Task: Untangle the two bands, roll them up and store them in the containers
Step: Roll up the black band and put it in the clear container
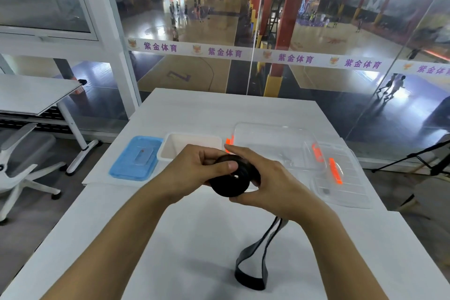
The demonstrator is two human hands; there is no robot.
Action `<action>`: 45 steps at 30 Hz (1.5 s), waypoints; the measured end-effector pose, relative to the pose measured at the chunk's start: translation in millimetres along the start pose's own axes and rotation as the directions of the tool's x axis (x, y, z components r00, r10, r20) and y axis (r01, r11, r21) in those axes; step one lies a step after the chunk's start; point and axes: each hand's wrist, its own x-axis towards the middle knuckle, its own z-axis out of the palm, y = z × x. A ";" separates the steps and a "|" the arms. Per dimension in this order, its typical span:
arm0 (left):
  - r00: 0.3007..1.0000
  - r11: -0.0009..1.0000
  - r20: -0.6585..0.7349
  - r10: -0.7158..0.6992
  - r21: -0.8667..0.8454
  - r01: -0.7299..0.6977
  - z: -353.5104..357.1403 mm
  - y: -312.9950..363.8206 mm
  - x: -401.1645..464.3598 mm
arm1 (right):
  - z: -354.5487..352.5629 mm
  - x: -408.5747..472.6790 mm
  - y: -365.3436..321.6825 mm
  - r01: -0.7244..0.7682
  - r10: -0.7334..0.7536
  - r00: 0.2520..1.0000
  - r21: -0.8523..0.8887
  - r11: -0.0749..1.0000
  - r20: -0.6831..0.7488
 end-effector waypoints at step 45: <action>0.992 0.994 -0.052 0.112 0.020 -0.111 -6.1 -0.3 1.0 | 2.4 5.4 -11.7 -0.001 0.000 1.000 0.110 0.994 0.002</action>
